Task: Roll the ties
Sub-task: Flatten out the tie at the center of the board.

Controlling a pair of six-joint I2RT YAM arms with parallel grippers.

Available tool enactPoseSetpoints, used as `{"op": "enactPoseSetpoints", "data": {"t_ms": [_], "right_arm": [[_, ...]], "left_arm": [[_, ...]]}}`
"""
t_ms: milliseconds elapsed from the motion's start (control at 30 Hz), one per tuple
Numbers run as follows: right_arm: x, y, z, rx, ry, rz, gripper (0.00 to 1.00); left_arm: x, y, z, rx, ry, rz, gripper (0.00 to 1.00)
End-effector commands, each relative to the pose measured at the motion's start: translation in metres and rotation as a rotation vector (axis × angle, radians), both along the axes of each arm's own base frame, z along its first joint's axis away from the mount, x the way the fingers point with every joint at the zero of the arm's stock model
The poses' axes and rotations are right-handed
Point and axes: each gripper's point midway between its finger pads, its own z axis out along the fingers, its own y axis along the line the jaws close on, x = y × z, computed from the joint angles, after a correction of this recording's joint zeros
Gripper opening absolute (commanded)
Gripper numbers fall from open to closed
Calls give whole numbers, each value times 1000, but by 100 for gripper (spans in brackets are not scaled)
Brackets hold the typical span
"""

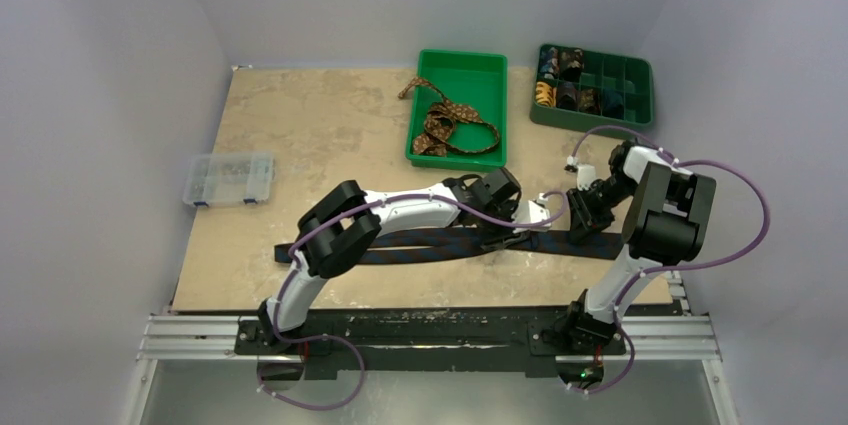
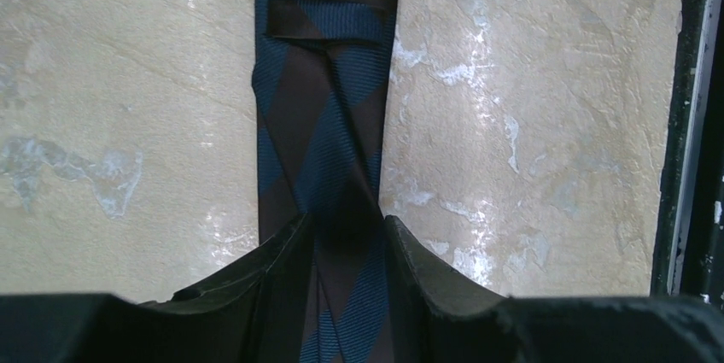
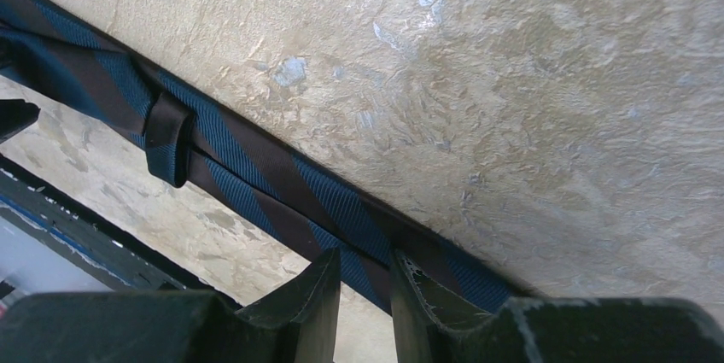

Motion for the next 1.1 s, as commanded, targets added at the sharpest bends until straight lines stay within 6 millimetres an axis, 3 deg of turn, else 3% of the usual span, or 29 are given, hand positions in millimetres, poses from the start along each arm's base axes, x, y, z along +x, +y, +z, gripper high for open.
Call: {"op": "enactPoseSetpoints", "data": {"t_ms": [0,233,367,433,500,600,700,800,1067], "right_arm": [[3,-3,-2,-1,0,14,28],[4,-4,-3,-6,3,17,28],[5,-5,-3,-6,1,14,28],[6,-5,-4,-8,4,17,27],[5,-5,-4,-6,5,19,27],[3,-5,-6,-9,9,23,27],[2,-5,-7,-8,12,25,26],[2,-4,-7,-5,14,24,26],[3,-5,-6,-4,9,27,26]], "left_arm": [[15,-18,13,-41,-45,44,34],[9,-8,-13,42,-45,34,34],[10,-1,-22,70,-63,39,22],[8,0,-19,64,-67,22,11],[8,-3,-2,24,-79,12,5],[4,-10,29,-43,-94,-35,3],[2,-16,45,-72,-99,-74,0],[-2,-17,47,-59,-89,-117,0],[-15,-6,28,29,-22,-185,0]]}}
